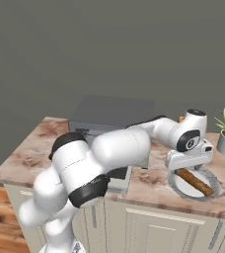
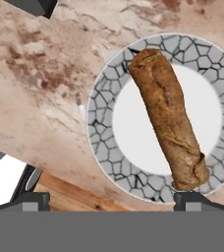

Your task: Pull the toaster oven rack outwards. Pick up the baguette from the plate and place it on the toaster oven rack. Close the toaster oven door fully and set the temperature to the lowest setting.

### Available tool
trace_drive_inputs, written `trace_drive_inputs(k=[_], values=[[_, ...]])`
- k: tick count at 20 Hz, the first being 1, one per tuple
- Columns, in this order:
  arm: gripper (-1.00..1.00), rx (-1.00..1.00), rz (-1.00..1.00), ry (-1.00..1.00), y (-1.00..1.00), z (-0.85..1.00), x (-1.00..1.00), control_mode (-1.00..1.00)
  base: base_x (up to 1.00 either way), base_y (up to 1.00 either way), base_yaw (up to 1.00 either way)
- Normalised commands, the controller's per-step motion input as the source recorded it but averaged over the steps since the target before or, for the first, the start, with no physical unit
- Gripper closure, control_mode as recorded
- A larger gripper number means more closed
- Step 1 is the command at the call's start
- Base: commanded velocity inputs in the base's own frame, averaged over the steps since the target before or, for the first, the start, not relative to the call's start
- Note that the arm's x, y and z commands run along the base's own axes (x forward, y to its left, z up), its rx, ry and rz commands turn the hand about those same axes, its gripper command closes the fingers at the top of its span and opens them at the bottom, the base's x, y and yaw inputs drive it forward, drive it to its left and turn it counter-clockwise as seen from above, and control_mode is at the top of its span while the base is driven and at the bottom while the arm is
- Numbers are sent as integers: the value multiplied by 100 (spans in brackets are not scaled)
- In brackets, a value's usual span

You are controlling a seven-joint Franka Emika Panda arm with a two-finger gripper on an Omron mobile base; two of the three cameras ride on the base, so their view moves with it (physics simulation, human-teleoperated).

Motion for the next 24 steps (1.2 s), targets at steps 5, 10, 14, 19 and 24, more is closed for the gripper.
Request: trace_drive_inputs(k=[5,10,14,19,24], values=[[-100,0,3,0,-11,-19,21,-100,0,0,0],[-100,0,3,0,-9,-24,17,-100,0,0,0],[-100,0,3,0,-5,-31,8,-100,0,0,0],[-100,0,2,0,-11,-26,13,-100,0,0,0],[-100,0,2,0,-13,-21,14,-100,0,0,0]])
